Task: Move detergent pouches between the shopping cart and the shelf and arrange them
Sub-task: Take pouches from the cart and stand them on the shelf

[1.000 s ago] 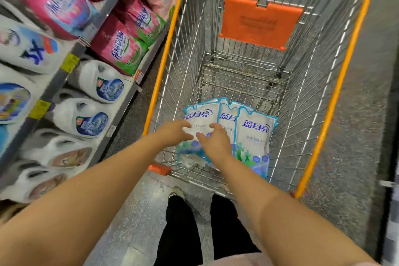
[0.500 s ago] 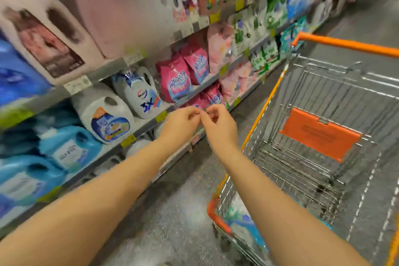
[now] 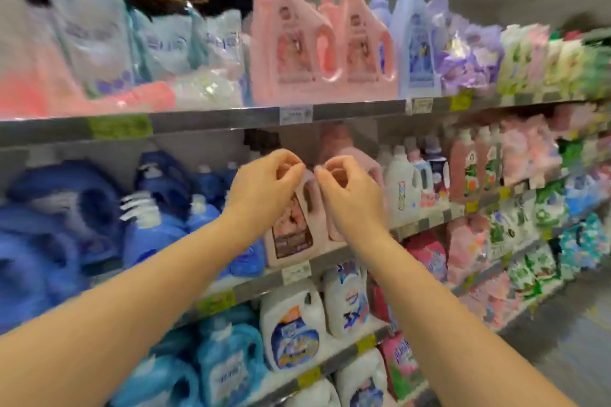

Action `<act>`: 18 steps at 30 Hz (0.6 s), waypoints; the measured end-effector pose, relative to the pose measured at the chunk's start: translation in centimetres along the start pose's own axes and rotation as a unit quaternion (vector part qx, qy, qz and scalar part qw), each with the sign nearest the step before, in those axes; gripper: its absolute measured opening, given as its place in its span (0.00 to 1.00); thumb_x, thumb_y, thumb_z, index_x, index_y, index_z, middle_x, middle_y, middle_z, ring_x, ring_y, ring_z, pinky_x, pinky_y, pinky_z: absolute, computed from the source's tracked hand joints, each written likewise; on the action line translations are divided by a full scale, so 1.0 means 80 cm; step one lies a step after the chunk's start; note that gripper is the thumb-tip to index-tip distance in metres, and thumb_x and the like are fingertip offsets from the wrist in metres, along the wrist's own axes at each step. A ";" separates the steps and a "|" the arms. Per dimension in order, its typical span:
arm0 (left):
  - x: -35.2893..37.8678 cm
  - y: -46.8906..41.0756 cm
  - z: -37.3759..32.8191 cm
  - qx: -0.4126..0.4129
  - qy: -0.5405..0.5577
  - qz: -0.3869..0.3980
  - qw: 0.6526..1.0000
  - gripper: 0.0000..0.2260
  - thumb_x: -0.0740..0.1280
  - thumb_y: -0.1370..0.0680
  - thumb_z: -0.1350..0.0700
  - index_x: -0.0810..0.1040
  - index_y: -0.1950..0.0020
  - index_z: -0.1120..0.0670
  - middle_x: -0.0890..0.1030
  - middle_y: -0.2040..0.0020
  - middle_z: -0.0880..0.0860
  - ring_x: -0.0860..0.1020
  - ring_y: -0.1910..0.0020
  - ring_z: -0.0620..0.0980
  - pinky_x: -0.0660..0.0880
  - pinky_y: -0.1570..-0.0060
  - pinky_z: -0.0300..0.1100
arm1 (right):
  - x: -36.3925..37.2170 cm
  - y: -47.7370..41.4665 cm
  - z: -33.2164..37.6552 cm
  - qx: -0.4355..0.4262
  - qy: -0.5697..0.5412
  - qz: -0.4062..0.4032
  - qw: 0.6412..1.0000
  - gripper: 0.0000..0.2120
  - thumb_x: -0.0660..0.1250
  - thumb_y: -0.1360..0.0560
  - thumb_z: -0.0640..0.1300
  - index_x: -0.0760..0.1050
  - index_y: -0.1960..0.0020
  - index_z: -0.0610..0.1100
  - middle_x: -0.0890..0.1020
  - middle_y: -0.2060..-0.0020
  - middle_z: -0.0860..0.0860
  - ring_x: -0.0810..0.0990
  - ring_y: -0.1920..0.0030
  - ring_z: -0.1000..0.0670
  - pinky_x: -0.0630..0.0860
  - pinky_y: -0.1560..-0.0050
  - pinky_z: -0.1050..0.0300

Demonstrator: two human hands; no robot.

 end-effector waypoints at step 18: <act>-0.282 -0.196 0.196 -0.107 -0.260 -0.052 0.958 0.21 0.65 0.24 0.46 0.67 0.33 0.52 0.78 0.48 0.53 0.76 0.50 0.53 0.71 0.51 0.44 | 0.258 -0.289 0.138 -0.235 0.135 0.163 0.949 0.18 0.68 0.26 0.49 0.70 0.38 0.49 0.78 0.50 0.52 0.76 0.47 0.48 0.70 0.49 0.56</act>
Point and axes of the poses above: each hand's wrist, its own y-axis away from the middle knuckle, its own x-axis out of the palm, z = x × y, the point moved 1 cm from there along -y, towards the middle knuckle
